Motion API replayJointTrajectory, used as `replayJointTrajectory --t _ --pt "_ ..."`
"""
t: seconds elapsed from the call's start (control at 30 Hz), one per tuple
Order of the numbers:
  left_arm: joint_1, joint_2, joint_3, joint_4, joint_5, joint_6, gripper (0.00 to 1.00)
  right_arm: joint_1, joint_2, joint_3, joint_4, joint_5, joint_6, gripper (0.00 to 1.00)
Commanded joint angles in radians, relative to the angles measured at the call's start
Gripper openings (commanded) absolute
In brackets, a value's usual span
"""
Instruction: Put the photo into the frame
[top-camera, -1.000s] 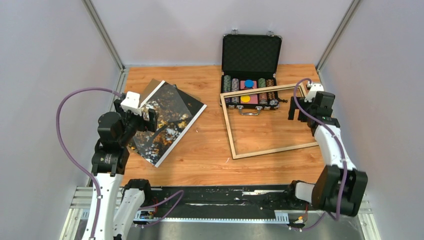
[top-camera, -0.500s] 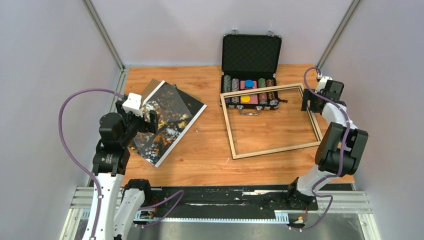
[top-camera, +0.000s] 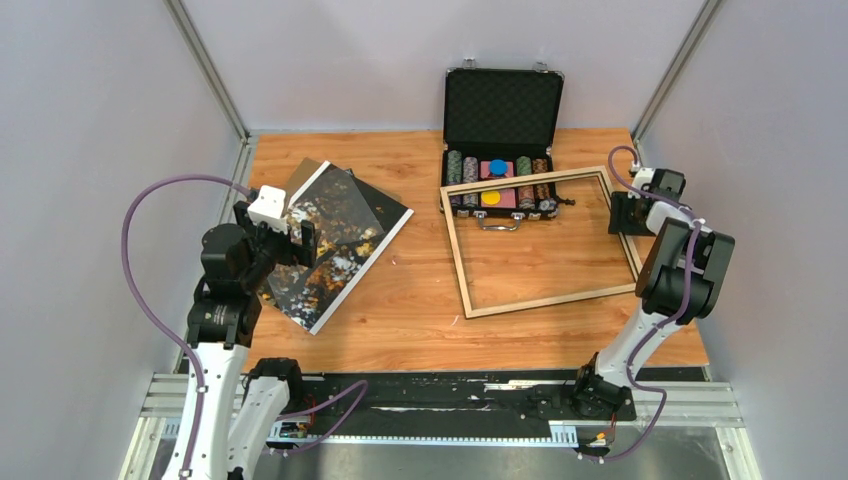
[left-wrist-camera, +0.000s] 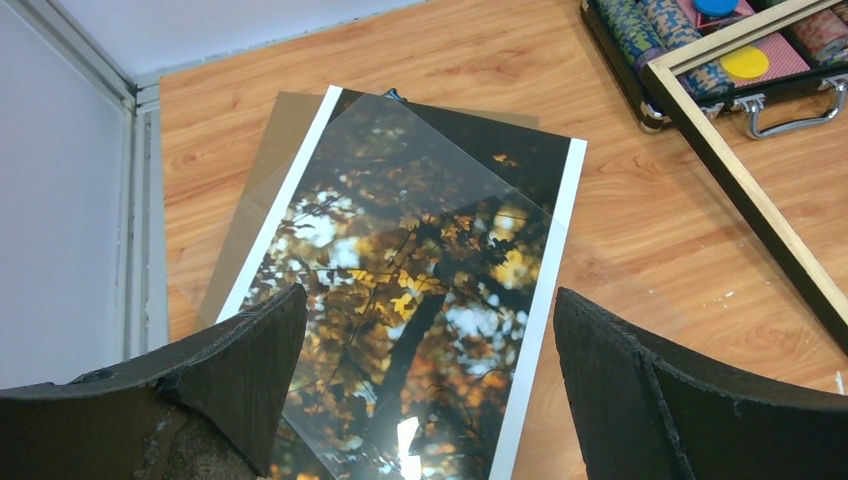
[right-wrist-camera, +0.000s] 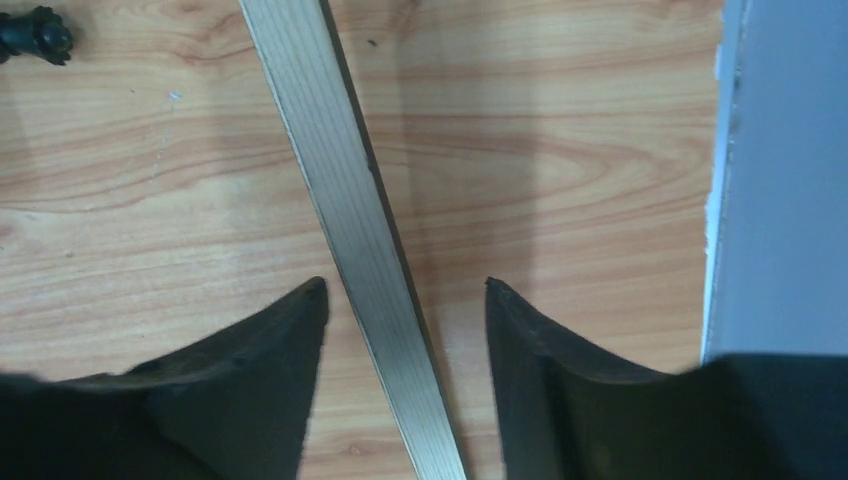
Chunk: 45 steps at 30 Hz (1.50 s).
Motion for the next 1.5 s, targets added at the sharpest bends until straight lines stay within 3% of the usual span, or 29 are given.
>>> replayJointTrajectory --t 0.0,0.4,0.57,0.73,1.07,1.47 --pt "0.009 0.001 -0.002 0.038 0.007 0.017 1.0 0.001 0.025 0.063 0.021 -0.062 -0.031 0.53" --pt "0.008 0.011 -0.007 0.043 0.003 0.017 1.0 0.004 0.015 0.172 -0.06 -0.207 -0.152 0.01" --pt "0.008 0.023 -0.008 0.043 -0.003 0.016 1.0 0.008 0.017 0.246 -0.116 -0.278 -0.214 0.0" --pt "0.008 0.031 -0.011 0.046 -0.006 0.014 1.0 0.024 0.025 0.312 -0.221 -0.405 -0.378 0.0" --pt "0.008 0.065 -0.013 0.053 -0.018 0.014 1.0 0.108 0.118 0.517 -0.363 -0.49 -0.603 0.0" --pt "0.008 0.121 -0.022 0.07 -0.028 0.019 1.0 0.297 0.287 0.776 -0.497 -0.57 -0.903 0.0"
